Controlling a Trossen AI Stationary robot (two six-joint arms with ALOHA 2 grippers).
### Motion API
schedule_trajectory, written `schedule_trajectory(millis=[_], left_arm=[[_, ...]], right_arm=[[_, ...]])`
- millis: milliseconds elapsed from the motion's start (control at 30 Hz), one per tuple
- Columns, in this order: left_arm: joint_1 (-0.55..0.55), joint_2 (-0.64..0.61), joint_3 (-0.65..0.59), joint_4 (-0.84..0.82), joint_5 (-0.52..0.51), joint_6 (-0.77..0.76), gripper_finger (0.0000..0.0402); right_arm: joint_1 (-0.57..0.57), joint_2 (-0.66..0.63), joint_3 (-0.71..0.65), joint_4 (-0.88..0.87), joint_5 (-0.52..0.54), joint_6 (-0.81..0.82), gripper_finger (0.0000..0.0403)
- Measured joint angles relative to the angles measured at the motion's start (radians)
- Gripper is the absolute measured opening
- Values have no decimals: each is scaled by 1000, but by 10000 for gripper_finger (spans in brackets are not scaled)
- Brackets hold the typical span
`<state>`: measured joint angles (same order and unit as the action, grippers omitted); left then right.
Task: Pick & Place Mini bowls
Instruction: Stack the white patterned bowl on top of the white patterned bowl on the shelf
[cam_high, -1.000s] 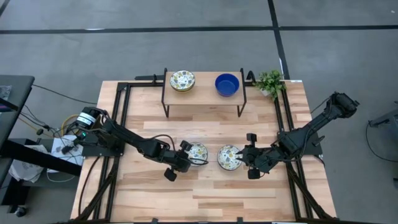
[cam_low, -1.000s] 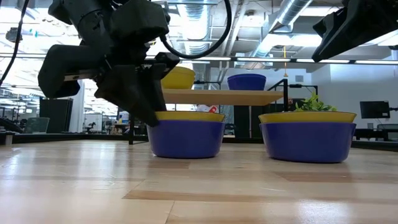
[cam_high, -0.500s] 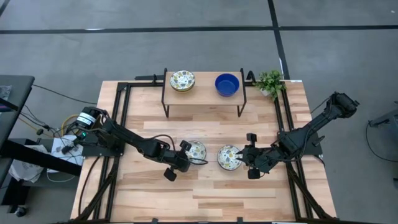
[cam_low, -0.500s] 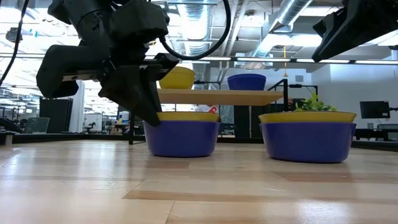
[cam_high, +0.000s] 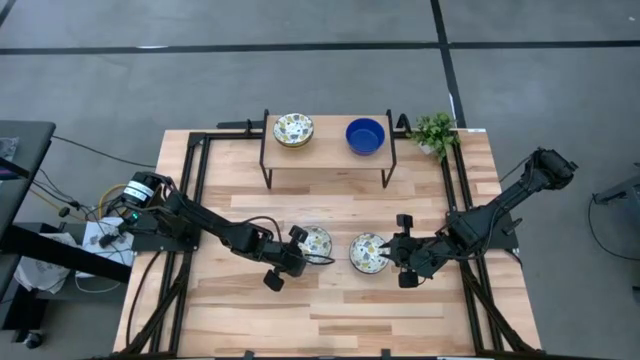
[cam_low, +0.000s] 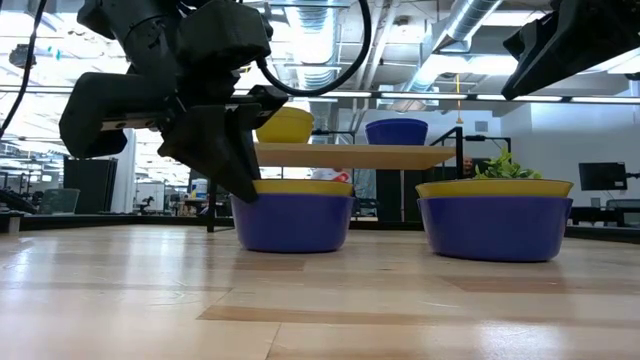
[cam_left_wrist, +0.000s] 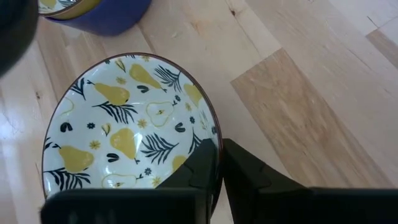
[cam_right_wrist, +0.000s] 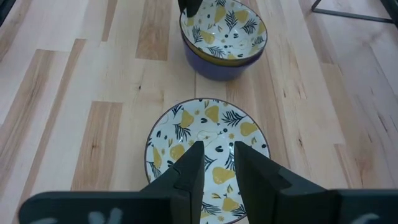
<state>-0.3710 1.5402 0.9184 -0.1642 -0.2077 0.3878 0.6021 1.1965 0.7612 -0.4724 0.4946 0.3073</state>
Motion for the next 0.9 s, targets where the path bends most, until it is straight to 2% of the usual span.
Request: schedule_trajectory(millis=[267,667,900], left_arm=[[0,0,0,0,1,-2,23],[0,-1,0,5,19,-29,75],[5,-1,0,6,21,-29,78]], right_arm=[[0,0,0,0,0,0,79],[0,0,0,0,0,0,79],[0,0,0,0,0,0,79]])
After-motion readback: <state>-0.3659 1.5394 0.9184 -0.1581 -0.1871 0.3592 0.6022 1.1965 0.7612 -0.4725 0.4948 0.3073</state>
